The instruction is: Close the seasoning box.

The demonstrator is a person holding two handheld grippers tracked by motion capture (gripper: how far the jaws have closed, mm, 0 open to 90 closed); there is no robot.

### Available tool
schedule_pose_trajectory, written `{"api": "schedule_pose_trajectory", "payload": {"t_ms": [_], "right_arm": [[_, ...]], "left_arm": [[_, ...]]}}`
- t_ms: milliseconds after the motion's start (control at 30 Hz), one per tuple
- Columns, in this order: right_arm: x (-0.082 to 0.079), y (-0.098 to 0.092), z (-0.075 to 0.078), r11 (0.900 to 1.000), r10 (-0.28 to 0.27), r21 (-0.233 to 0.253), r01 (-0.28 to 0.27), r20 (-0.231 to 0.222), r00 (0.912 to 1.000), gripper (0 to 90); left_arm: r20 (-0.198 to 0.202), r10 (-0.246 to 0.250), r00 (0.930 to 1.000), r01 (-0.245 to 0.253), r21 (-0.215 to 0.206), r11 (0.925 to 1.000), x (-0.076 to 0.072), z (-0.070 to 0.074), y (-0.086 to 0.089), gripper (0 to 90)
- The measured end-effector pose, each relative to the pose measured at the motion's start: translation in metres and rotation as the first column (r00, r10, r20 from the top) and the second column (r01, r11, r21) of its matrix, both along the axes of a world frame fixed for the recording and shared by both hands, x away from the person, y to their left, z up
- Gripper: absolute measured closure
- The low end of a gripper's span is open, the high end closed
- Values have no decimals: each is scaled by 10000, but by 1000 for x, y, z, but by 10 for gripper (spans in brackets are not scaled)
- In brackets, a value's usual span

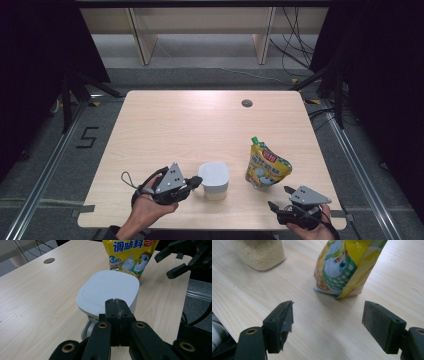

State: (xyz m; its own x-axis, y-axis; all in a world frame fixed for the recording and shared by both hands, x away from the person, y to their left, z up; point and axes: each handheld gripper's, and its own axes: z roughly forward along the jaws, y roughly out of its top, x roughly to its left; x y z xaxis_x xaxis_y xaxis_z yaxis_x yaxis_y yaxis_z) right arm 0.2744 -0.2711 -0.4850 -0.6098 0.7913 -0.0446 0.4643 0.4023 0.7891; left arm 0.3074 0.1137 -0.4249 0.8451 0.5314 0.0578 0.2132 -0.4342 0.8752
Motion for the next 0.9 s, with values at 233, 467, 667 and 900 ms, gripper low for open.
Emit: {"api": "schedule_pose_trajectory", "payload": {"t_ms": [233, 467, 667, 900], "right_arm": [[0, 0, 0, 10000, 47, -37, -47, 29, 10000, 258], [0, 0, 0, 10000, 56, -32, -56, 15, 10000, 258], [2, 0, 0, 9997, 173, -195, -170, 145, 9997, 258], [2, 0, -1, 9996, 200, -208, -197, 138, 9997, 258]], "left_arm": [[-356, -43, 9994, 35, -230, 9997, -2, 4, 8, 828], [-516, 49, 9987, -87, -722, 9973, -4, 3, 23, 714], [-884, 243, 9958, -350, -1215, 9920, -4, -6, 36, 565], [-1024, 650, 9926, -769, -1163, 9902, -7, -12, 47, 444]]}}
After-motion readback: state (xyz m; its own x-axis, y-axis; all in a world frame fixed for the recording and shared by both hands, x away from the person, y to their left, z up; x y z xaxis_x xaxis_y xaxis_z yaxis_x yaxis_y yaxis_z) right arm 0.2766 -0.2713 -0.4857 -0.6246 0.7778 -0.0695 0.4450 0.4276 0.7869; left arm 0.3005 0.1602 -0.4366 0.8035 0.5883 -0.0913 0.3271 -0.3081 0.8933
